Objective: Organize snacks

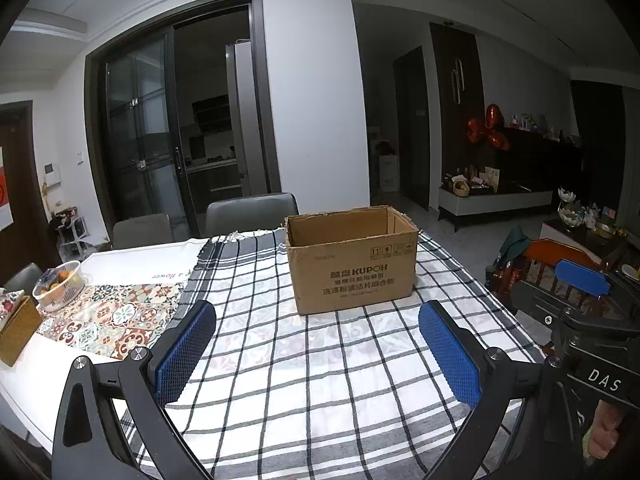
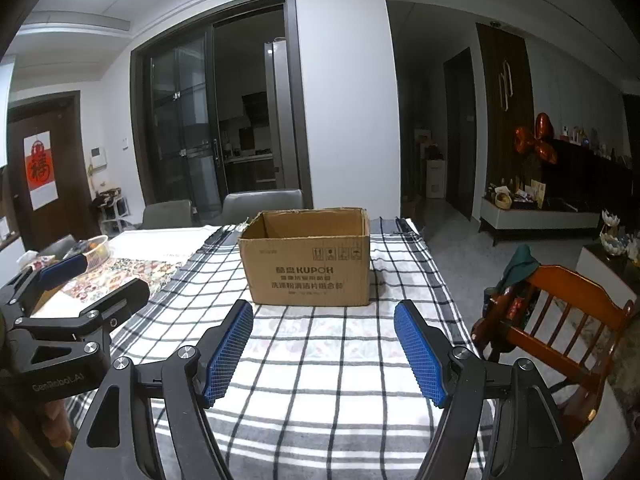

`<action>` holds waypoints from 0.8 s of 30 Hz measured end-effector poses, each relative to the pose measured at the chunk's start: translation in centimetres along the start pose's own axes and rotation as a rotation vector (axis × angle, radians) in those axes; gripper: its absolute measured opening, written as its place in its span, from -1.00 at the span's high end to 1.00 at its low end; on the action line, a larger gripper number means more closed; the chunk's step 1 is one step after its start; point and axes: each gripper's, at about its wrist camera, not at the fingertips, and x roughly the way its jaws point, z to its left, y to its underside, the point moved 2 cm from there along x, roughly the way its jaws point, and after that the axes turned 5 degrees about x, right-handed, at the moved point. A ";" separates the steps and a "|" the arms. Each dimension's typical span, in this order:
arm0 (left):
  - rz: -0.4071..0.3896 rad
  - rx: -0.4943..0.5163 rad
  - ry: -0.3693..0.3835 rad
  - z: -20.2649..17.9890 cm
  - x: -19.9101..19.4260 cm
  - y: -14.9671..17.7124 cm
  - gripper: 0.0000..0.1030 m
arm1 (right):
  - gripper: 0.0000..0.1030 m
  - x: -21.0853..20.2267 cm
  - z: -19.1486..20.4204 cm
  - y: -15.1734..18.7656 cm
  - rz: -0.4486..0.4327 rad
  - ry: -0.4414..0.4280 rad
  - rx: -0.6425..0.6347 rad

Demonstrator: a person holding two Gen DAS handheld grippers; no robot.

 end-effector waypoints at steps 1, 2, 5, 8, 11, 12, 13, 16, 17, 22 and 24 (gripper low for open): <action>0.001 0.001 0.001 -0.1 0.1 0.0 -1.00 | -0.43 0.0 0.0 0.0 0.000 0.000 -0.001; 0.002 0.000 0.002 -0.1 0.1 0.0 -1.00 | -0.43 0.0 0.0 0.0 -0.002 0.000 0.000; 0.000 -0.002 0.006 -0.1 0.0 0.1 -1.00 | -0.43 0.0 0.0 0.0 -0.001 -0.001 -0.002; 0.000 -0.001 0.003 -0.1 0.0 0.2 -1.00 | -0.43 0.0 -0.1 0.0 0.000 -0.001 0.000; 0.000 0.000 0.004 -0.1 0.0 0.2 -1.00 | -0.43 0.0 0.0 0.1 0.003 -0.004 0.001; -0.001 0.000 0.004 -0.2 0.0 0.2 -1.00 | -0.43 0.0 0.0 0.2 0.003 -0.006 0.001; 0.000 0.001 0.004 -0.2 0.0 0.1 -1.00 | -0.43 0.0 0.0 0.2 0.004 -0.008 0.001; -0.002 0.003 0.000 -0.1 -0.1 0.2 -1.00 | -0.43 0.0 0.1 0.2 0.004 -0.007 0.000; -0.002 0.004 0.000 -0.2 -0.1 0.2 -1.00 | -0.43 0.0 0.0 0.3 0.003 -0.007 0.000; 0.006 -0.001 0.003 -0.2 0.0 0.2 -1.00 | -0.43 0.0 0.1 0.4 0.006 -0.008 0.004; 0.007 -0.003 0.003 -0.2 0.1 0.2 -1.00 | -0.43 0.0 0.1 0.4 0.006 -0.008 0.003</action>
